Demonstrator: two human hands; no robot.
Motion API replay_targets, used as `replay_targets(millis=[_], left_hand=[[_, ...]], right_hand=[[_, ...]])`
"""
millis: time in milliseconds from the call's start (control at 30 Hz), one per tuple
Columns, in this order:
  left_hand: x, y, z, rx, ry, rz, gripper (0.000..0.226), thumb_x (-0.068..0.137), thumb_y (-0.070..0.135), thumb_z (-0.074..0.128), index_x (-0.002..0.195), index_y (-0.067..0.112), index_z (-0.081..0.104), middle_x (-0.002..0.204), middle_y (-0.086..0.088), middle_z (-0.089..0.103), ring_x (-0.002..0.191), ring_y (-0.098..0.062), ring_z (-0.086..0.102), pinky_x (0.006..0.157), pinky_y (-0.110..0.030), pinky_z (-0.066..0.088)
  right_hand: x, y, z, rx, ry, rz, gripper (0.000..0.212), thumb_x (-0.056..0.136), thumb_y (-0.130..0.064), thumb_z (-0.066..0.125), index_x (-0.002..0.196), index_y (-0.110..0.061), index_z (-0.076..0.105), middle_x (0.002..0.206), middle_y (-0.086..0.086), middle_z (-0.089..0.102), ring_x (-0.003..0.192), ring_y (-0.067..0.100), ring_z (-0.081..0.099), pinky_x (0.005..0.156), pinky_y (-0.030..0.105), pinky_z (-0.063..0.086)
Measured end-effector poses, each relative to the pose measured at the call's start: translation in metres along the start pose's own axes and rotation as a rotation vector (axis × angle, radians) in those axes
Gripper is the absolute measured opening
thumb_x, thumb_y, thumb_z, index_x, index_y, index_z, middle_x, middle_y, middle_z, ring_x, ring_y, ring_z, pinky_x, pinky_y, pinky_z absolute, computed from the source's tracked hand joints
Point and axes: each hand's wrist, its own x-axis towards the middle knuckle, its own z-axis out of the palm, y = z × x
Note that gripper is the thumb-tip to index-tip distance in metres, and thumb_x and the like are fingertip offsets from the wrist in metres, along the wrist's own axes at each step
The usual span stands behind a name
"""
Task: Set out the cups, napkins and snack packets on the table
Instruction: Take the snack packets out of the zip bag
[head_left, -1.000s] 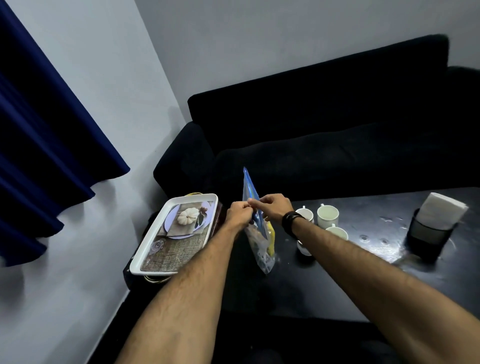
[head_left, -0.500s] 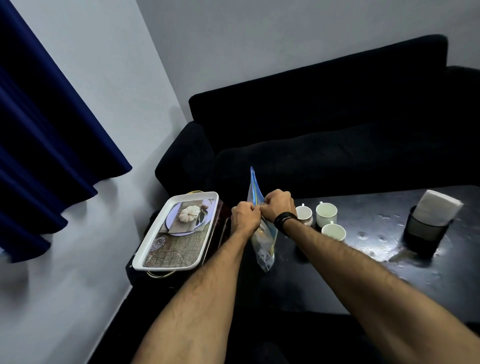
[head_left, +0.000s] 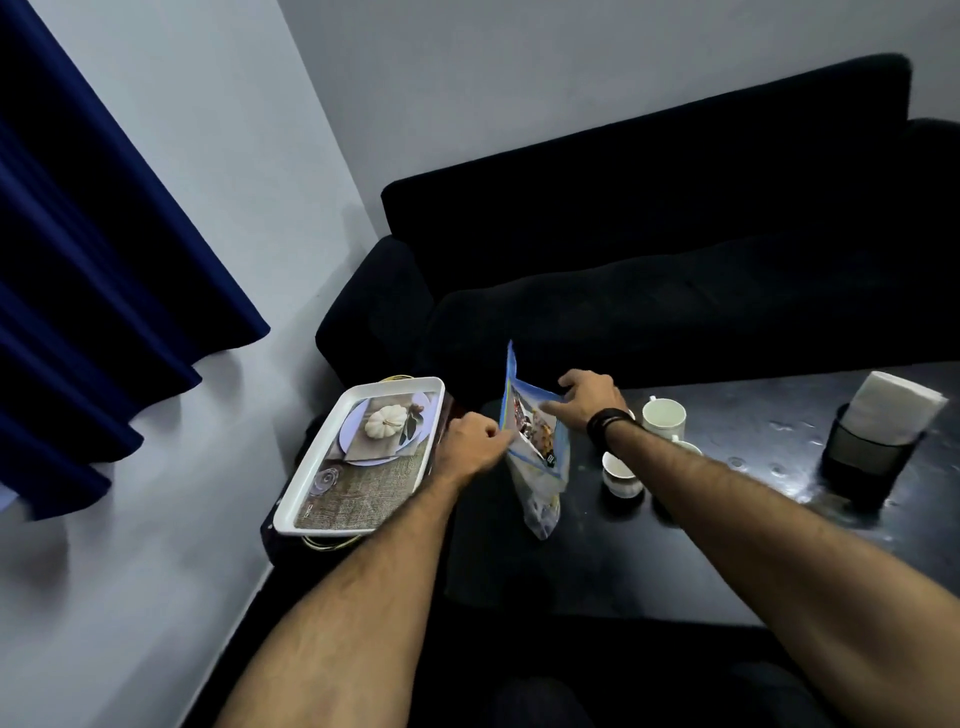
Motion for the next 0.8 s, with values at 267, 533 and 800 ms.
replay_targets(millis=[267,533,800], left_hand=[[0.023,0.023,-0.002,0.121,0.222,-0.107,0.041,0.09,0.049,0.051,0.098,0.012,0.068,0.104,-0.015,0.068,0.096,-0.035,0.065,0.071,-0.034,0.045],[0.017,0.012,-0.005,0.305,0.303,-0.04,0.026,0.089,0.03,0.05,0.091,0.011,0.068,0.092,-0.014,0.069,0.077,-0.031,0.063,0.061,-0.031,0.039],[0.017,0.0,-0.018,0.23,0.311,-0.146,0.034,0.089,0.032,0.046,0.1,0.009,0.067,0.105,-0.019,0.068,0.097,-0.039,0.065,0.072,-0.037,0.044]], right_hand=[[-0.004,-0.02,0.025,-0.169,0.07,-0.22,0.021,0.078,-0.037,0.058,0.08,-0.018,0.068,0.089,0.011,0.07,0.088,0.036,0.067,0.069,0.032,0.047],[0.017,-0.018,-0.004,-0.341,0.266,-0.081,0.025,0.078,-0.025,0.056,0.098,-0.013,0.067,0.104,0.016,0.068,0.097,0.039,0.067,0.075,0.037,0.049],[0.016,-0.009,-0.01,-0.271,0.212,0.015,0.026,0.083,-0.024,0.054,0.104,-0.012,0.061,0.108,0.015,0.066,0.097,0.038,0.064,0.072,0.036,0.041]])
